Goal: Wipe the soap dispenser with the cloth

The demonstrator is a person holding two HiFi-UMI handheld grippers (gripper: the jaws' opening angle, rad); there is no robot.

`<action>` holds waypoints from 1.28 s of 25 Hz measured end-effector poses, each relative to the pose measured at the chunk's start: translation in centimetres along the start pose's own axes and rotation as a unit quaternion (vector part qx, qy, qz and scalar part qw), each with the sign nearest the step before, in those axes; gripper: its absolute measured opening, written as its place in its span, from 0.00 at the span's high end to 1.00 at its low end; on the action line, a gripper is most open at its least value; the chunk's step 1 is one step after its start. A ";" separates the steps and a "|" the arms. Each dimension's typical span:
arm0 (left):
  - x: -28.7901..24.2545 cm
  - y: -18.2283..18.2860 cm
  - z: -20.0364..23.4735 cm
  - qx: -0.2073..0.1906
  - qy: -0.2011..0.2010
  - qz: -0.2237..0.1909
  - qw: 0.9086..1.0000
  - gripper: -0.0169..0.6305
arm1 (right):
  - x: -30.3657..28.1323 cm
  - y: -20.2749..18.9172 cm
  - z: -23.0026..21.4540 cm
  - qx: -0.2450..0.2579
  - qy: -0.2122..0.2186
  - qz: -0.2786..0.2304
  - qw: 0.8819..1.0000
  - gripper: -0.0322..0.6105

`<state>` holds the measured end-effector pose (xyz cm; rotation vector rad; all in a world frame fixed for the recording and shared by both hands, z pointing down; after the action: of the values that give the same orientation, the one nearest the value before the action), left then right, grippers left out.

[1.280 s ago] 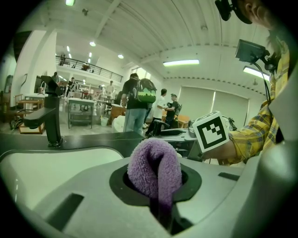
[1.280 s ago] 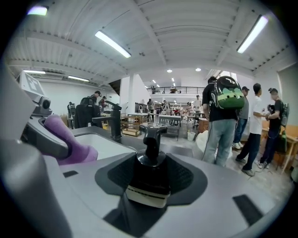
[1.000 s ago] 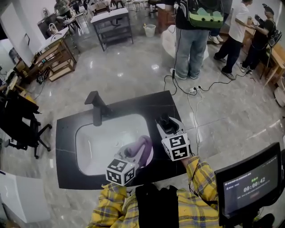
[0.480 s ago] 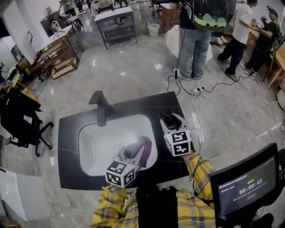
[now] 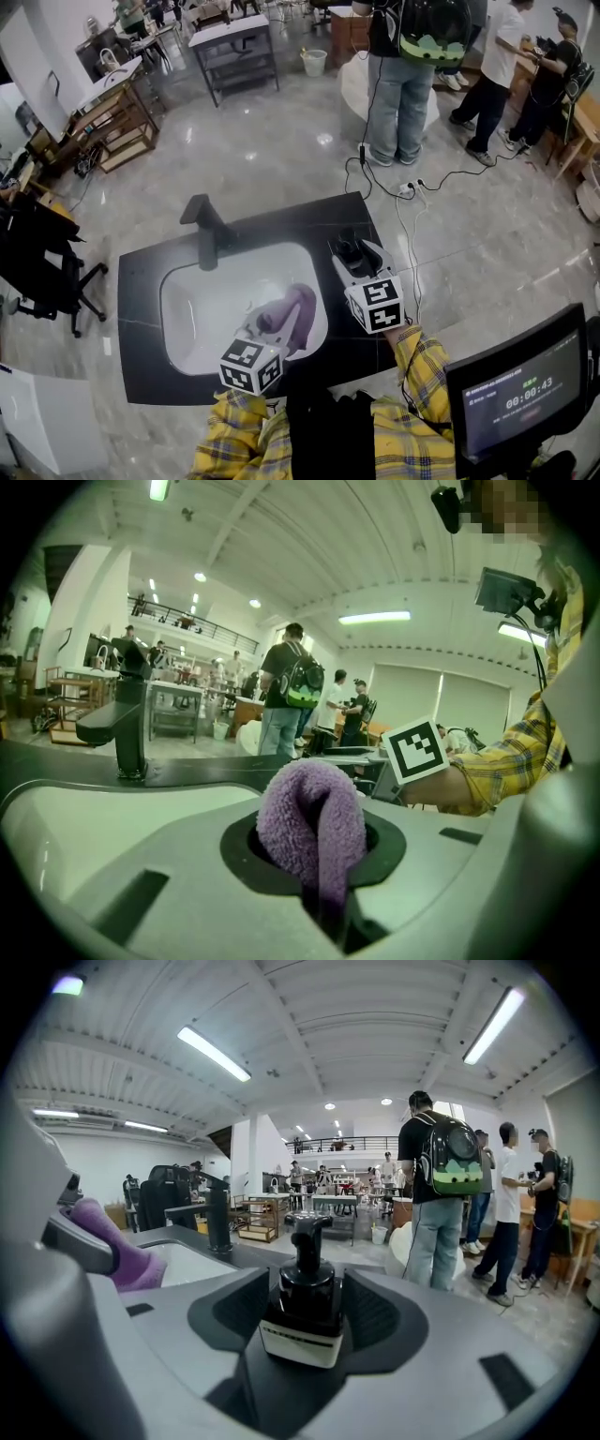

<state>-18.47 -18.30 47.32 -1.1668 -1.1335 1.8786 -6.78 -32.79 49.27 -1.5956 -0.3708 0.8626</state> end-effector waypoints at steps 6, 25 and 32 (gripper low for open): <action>-0.6 0.7 -1.1 -0.004 -0.003 -0.015 1.000 0.91 | 3.7 -0.6 -0.5 -0.039 -0.008 -0.022 0.999 0.61; 0.4 0.5 -6.8 -0.010 -0.029 -0.042 0.999 0.91 | 14.3 -1.6 0.2 -0.077 -0.033 -0.022 0.996 0.88; 1.6 -0.5 -8.3 -0.003 -0.024 -0.048 0.999 0.91 | 17.0 -3.2 1.4 -0.089 -0.030 -0.006 0.996 0.92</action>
<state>-11.54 -13.98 45.25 -1.0576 -1.2005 1.8394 4.40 -19.74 46.85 -1.7322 -0.5113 0.8886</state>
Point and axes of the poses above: the fingertips, and each gripper's own axes: x backward along the fingers, z to its left, y out of its top, the point moved 4 cm from there along x, backward along the fingers
